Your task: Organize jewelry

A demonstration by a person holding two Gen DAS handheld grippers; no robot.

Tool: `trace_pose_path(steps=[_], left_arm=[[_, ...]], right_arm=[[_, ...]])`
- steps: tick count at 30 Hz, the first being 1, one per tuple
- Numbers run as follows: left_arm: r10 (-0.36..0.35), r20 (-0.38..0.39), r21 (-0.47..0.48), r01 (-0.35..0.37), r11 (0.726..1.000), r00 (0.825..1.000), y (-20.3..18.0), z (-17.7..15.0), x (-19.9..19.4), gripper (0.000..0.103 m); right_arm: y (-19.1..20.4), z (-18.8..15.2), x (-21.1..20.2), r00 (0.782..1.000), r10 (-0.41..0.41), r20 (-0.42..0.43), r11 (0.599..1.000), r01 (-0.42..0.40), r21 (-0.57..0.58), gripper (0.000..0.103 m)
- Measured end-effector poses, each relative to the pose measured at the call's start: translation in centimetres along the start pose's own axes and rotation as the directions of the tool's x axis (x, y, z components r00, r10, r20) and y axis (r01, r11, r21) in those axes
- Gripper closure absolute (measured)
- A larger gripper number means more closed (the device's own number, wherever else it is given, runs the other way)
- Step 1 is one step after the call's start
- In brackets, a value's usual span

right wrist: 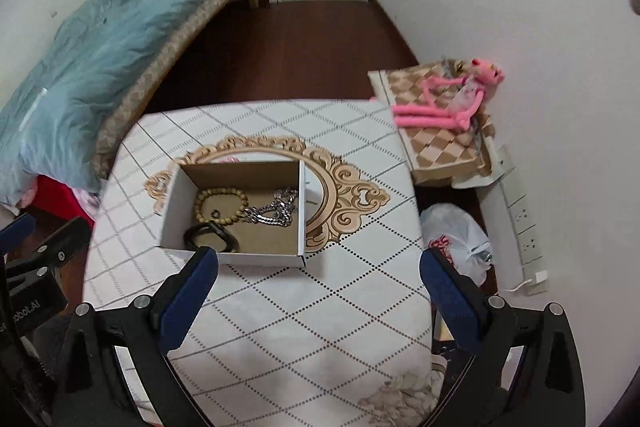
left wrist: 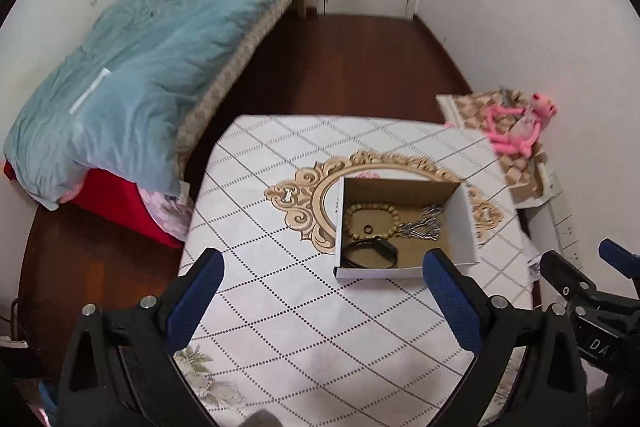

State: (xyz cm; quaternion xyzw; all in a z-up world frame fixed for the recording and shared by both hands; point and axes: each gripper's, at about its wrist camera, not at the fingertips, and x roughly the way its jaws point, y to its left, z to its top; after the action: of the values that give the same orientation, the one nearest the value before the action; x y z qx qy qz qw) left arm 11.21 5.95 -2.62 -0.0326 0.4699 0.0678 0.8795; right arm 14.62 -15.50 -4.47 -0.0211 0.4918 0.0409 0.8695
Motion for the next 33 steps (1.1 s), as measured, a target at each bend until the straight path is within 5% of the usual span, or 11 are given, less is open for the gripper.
trace_pose_path(steps=[18, 25, 33], left_arm=[[-0.042, 0.184, 0.01, 0.041, 0.999, 0.982, 0.5, -2.7, -14.9, 0.001], [-0.05, 0.195, 0.007, 0.049, 0.999, 0.98, 0.6, -3.7, -16.7, 0.001], [-0.033, 0.136, -0.002, 0.034, 0.999, 0.99, 0.4, -3.2, -14.2, 0.001]], right_arm=[[0.8, -3.8, -18.9, 0.965, 0.0, 0.264, 1.0, 0.002, -0.007, 0.0], [0.8, -5.1, -21.2, 0.959, -0.01, 0.285, 1.0, 0.011, -0.004, 0.0], [0.1, -4.6, -19.8, 0.968, -0.016, 0.251, 1.0, 0.014, 0.01, 0.0]])
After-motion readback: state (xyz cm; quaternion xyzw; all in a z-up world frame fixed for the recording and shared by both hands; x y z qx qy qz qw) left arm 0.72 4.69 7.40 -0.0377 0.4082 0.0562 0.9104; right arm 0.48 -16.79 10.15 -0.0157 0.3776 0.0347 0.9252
